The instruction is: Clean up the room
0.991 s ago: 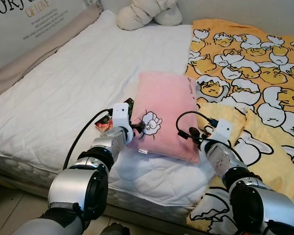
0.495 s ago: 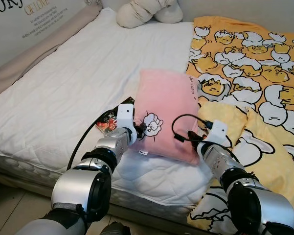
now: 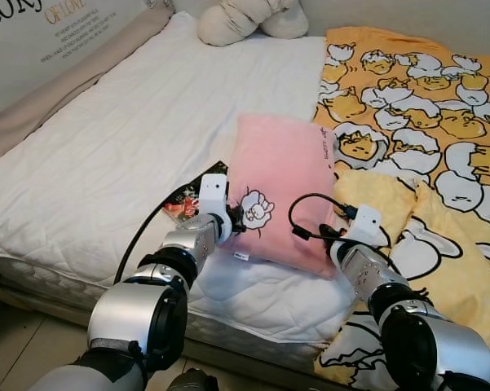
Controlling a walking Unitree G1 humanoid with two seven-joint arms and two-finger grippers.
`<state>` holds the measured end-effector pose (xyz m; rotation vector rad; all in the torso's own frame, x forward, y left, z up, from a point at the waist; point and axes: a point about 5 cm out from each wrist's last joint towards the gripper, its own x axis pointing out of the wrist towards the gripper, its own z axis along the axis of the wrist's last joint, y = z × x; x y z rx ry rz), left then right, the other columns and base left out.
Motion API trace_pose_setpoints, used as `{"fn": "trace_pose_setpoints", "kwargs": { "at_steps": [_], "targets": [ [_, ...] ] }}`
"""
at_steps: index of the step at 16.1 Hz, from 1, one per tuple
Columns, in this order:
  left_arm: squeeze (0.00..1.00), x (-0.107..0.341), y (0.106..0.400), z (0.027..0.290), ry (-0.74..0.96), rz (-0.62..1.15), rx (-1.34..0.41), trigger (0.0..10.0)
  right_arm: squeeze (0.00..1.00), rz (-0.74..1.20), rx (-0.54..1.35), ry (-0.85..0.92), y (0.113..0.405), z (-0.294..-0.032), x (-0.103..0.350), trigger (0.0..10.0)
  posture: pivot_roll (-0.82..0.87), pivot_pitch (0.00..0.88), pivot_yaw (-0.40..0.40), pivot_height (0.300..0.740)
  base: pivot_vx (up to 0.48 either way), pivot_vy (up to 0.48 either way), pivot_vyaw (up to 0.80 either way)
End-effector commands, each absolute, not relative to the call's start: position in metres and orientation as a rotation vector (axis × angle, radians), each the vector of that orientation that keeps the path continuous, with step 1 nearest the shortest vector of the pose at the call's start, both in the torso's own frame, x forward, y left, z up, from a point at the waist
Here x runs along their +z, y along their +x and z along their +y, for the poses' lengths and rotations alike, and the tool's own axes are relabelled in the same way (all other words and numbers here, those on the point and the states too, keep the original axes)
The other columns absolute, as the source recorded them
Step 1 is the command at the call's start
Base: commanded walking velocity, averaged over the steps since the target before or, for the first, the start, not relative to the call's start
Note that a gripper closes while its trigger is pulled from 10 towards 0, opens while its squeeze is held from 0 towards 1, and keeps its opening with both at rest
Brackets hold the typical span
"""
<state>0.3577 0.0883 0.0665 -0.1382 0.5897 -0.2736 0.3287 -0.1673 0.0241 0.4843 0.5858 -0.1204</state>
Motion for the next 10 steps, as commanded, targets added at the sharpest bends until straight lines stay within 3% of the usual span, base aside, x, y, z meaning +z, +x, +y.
{"fn": "trace_pose_setpoints", "kwargs": {
  "at_steps": [1,10],
  "targets": [
    [0.00,0.0590,0.3532,0.0919,-0.124,0.615,-0.267,0.0,0.00,0.656,-0.154,0.493,0.3161,-0.1704,0.0095,0.0,0.05,0.000,0.002,0.731,0.000,0.000,0.00],
    [0.00,0.0682,0.3587,0.0875,-0.135,0.555,-0.279,0.0,0.00,0.667,-0.171,0.494,0.3143,-0.1746,0.0080,0.0,0.06,0.000,0.000,0.731,0.000,0.000,0.00]
  ]
}}
